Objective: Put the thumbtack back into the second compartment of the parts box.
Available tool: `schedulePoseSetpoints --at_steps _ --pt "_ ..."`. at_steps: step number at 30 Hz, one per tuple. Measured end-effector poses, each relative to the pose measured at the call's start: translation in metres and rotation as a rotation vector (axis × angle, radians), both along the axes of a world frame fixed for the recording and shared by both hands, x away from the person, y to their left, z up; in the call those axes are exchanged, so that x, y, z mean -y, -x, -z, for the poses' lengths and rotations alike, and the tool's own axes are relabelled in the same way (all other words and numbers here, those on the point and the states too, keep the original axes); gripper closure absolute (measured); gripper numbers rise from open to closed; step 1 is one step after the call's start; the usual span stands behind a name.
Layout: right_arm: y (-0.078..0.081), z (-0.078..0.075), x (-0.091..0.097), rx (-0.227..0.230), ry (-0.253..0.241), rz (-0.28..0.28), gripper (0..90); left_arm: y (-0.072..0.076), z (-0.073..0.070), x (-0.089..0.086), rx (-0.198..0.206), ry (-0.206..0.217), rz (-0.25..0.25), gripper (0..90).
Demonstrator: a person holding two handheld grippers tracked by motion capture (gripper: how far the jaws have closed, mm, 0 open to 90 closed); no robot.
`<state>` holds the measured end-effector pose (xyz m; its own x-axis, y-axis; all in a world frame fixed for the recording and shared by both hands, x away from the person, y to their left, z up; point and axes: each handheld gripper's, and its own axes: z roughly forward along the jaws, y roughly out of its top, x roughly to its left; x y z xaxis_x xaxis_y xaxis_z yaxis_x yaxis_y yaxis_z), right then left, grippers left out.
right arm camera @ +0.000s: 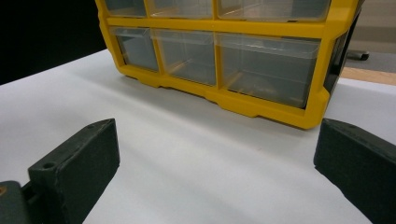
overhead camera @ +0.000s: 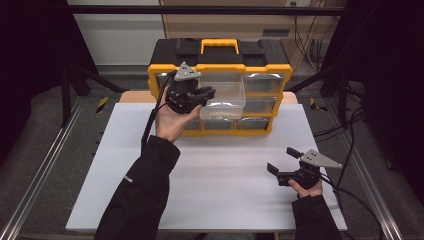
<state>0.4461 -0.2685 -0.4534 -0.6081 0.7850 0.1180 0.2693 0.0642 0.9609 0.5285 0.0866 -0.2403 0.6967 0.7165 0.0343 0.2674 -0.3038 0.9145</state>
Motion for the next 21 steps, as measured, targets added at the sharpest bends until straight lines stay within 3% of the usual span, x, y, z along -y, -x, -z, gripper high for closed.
schedulePoseSetpoints --at_steps 6,11,17,21 --pt "0.0 0.0 0.0 -0.001 -0.001 0.001 0.6 0.01 -0.006 -0.013 0.057 0.079 0.011 54.7" --pt "0.0 -0.001 0.001 0.002 -0.006 0.003 0.6 0.018 -0.004 -0.033 0.103 0.116 0.02 36.8" --pt "0.0 -0.001 0.001 0.0 -0.004 0.001 0.6 0.029 0.008 -0.061 0.128 0.147 0.04 20.8" --pt "0.0 -0.001 0.001 0.0 -0.003 0.001 0.6 0.038 0.023 -0.079 0.115 0.168 0.026 14.1"
